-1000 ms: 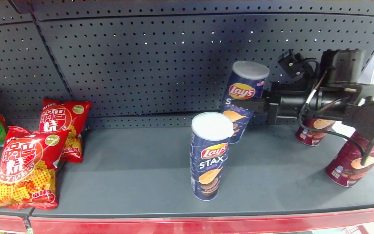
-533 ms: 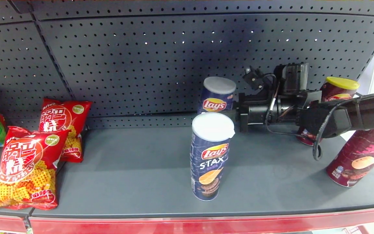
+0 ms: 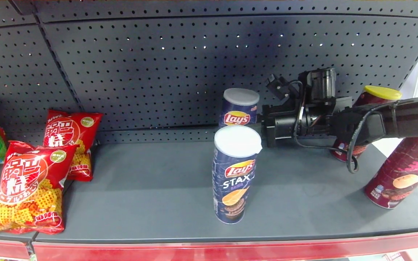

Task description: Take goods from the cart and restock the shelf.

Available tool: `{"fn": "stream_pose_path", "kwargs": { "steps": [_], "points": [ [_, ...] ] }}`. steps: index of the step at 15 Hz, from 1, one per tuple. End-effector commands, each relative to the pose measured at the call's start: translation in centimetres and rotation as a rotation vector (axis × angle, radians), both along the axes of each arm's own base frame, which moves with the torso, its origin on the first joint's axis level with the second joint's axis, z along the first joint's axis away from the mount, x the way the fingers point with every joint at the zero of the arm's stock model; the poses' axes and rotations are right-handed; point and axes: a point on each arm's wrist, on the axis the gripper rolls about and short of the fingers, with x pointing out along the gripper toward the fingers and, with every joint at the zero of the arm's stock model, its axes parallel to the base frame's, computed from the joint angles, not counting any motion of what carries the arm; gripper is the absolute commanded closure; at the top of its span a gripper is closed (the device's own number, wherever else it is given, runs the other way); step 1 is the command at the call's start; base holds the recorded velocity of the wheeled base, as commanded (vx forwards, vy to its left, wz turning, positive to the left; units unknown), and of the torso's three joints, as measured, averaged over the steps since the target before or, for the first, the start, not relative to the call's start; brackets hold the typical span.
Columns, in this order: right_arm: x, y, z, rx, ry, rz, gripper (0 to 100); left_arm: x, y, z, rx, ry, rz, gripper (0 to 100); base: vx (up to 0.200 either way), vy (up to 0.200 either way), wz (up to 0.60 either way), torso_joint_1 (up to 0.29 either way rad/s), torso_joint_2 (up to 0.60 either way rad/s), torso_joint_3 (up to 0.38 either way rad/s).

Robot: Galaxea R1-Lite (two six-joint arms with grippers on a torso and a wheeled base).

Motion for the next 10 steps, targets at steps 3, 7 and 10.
{"fn": "stream_pose_path", "kwargs": {
  "steps": [3,7,10],
  "points": [
    [0.3,0.4,-1.0,-0.009,0.021,0.006,100,0.0,0.0,0.0,-0.001,0.003,0.000,0,0.000,0.000,0.00,0.000,0.00,0.000],
    [1.0,1.0,-2.0,-0.018,0.034,0.008,100,0.0,0.0,0.0,-0.001,0.003,0.000,0,0.000,0.000,0.00,0.000,0.00,0.000],
    [1.4,1.2,-1.9,-0.014,0.024,0.006,100,0.0,0.0,0.0,-0.001,0.001,0.000,0,0.000,0.000,0.00,0.000,0.00,0.000]
  ]
}}
